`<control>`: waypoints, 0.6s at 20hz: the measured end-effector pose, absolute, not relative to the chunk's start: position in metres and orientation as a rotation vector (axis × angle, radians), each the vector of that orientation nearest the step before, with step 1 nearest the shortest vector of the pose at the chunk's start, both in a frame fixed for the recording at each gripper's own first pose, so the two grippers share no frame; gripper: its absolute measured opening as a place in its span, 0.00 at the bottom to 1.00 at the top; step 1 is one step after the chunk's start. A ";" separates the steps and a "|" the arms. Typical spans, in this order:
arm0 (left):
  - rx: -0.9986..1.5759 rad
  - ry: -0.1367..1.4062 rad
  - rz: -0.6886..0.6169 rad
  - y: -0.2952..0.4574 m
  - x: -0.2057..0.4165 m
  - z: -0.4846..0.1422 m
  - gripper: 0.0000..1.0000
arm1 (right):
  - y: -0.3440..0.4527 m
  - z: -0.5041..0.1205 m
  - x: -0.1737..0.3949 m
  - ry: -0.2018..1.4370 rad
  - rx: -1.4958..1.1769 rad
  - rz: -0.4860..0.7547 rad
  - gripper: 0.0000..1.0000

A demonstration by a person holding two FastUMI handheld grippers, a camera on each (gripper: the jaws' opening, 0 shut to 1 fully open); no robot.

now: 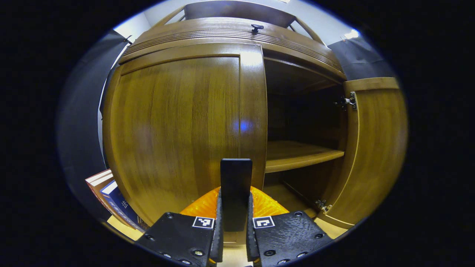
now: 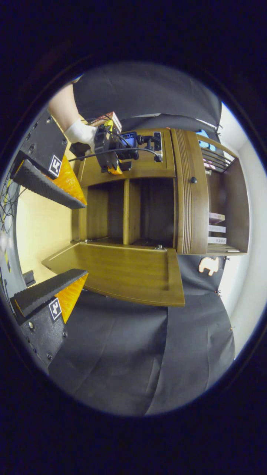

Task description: Open the right door of the double-door shoe cabinet with the right hand, and open the left door with the left hand.

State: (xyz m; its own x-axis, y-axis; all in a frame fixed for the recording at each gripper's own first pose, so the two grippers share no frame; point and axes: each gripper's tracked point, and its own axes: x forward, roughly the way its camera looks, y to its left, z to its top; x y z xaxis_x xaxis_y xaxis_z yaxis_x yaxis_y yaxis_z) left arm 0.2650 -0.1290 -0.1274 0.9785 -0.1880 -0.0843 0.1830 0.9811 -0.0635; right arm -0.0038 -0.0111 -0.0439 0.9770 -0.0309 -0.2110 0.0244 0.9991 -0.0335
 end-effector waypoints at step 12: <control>-0.062 0.066 -0.210 -0.087 0.177 -0.127 0.23 | 0.014 -0.053 -0.023 0.229 -0.028 0.017 1.00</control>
